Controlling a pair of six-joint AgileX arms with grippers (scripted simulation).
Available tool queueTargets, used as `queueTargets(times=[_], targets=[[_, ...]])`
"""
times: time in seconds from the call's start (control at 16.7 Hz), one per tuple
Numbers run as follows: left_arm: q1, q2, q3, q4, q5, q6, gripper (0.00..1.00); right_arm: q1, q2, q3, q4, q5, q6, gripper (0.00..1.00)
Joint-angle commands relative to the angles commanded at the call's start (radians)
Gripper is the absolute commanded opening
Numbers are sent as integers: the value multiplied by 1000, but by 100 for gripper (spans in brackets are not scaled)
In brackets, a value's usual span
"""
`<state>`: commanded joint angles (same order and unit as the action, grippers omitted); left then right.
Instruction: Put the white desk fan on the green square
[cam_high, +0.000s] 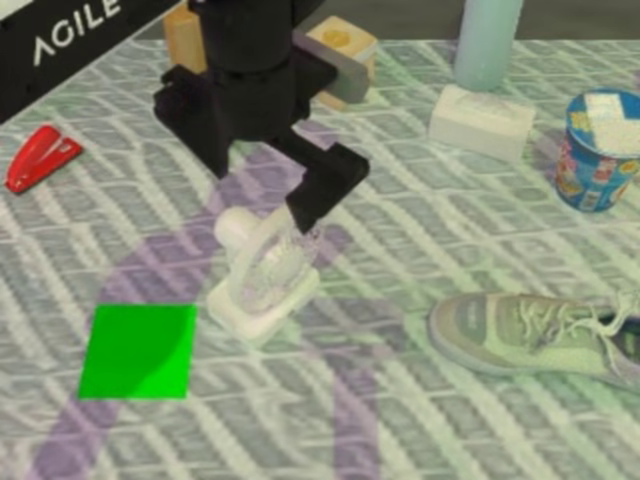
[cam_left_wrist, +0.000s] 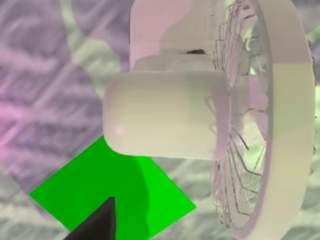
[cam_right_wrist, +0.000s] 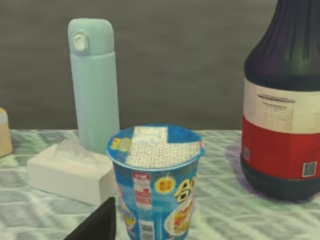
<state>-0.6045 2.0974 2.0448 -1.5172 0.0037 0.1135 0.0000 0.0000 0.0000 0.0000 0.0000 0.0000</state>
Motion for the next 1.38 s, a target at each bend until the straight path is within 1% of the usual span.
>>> queueTargets(times=[0.18,0.48,0.78,1.38], targets=[[-3,-5,-42,40,0,3,100,0,0,0,0,0,0,100],[-3,-17,-206,188,0,2,100,0,0,0,0,0,0,100],[-3,-18,-225,206,0,2,100,0,0,0,0,0,0,100],[-3,-18,-225,206,0,2,25,0,0,0,0,0,0,100]])
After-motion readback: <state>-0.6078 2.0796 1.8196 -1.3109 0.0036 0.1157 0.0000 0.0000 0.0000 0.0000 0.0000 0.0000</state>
